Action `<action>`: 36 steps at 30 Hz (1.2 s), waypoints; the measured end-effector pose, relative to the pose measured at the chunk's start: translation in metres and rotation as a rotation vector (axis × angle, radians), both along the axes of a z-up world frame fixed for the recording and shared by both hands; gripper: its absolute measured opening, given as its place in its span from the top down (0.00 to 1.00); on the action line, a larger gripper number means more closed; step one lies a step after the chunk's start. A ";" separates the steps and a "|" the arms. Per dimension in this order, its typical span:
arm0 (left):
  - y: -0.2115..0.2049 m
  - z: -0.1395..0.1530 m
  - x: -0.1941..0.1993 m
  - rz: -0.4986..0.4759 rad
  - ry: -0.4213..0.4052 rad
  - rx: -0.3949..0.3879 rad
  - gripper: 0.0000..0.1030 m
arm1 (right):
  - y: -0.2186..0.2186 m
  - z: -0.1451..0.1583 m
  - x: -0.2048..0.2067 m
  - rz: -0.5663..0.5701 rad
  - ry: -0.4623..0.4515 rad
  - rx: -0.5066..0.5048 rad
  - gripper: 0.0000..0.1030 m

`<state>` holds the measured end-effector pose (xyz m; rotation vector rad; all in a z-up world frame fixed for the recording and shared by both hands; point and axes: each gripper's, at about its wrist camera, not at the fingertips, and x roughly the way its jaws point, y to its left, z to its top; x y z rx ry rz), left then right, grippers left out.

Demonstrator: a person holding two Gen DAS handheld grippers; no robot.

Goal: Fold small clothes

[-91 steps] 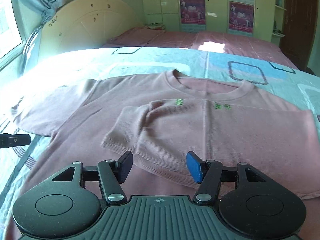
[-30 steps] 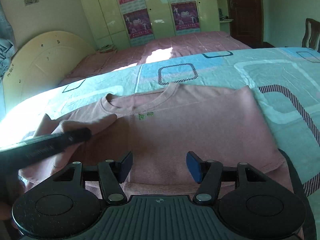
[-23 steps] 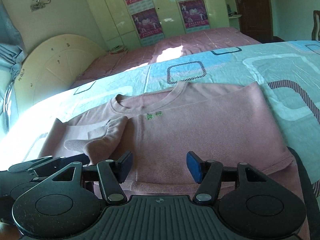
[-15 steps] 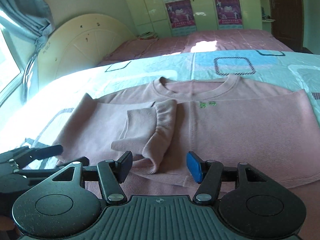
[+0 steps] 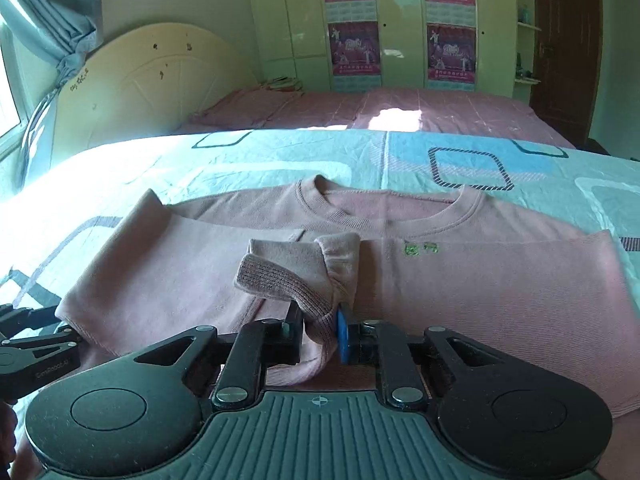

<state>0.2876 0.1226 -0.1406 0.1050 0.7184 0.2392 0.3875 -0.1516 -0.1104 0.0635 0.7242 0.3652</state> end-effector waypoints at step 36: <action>0.012 0.019 0.087 0.008 0.030 -0.215 0.68 | -0.092 -0.034 0.050 -0.192 0.166 0.055 0.90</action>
